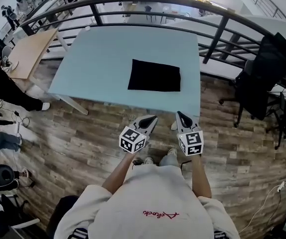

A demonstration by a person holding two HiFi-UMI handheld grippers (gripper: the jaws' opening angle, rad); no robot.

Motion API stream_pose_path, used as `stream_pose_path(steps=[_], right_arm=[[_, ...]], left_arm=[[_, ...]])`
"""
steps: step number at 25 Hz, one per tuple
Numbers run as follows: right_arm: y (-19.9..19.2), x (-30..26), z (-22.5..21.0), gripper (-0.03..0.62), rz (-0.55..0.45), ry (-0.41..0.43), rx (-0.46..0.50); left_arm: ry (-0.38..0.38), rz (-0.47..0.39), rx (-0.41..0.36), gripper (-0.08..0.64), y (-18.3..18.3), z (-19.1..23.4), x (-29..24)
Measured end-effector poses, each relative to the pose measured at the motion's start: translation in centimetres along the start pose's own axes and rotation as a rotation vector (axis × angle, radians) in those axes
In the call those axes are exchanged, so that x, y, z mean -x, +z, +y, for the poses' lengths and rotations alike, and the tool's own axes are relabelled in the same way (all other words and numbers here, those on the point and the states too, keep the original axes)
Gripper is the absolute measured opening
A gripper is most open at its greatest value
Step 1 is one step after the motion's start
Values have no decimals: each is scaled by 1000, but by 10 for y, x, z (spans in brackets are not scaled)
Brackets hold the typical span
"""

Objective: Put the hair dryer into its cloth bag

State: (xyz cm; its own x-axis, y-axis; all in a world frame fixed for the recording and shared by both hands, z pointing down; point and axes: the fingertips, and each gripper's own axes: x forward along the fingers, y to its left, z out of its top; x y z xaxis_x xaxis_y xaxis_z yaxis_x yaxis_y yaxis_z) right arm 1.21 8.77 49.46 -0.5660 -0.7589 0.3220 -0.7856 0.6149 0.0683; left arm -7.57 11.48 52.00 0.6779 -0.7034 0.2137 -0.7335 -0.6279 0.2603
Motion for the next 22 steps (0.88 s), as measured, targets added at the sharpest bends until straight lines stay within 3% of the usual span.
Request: stream_pose_path(steps=[12,22], right_arm=[[-2,55,3,15,-39,19,5],[-26,120,-4,15,-38,31,-11]], left_arm=[[45,-27,-19,6,1,-50,15],[56,-26,-18,6,-14,-122,12]])
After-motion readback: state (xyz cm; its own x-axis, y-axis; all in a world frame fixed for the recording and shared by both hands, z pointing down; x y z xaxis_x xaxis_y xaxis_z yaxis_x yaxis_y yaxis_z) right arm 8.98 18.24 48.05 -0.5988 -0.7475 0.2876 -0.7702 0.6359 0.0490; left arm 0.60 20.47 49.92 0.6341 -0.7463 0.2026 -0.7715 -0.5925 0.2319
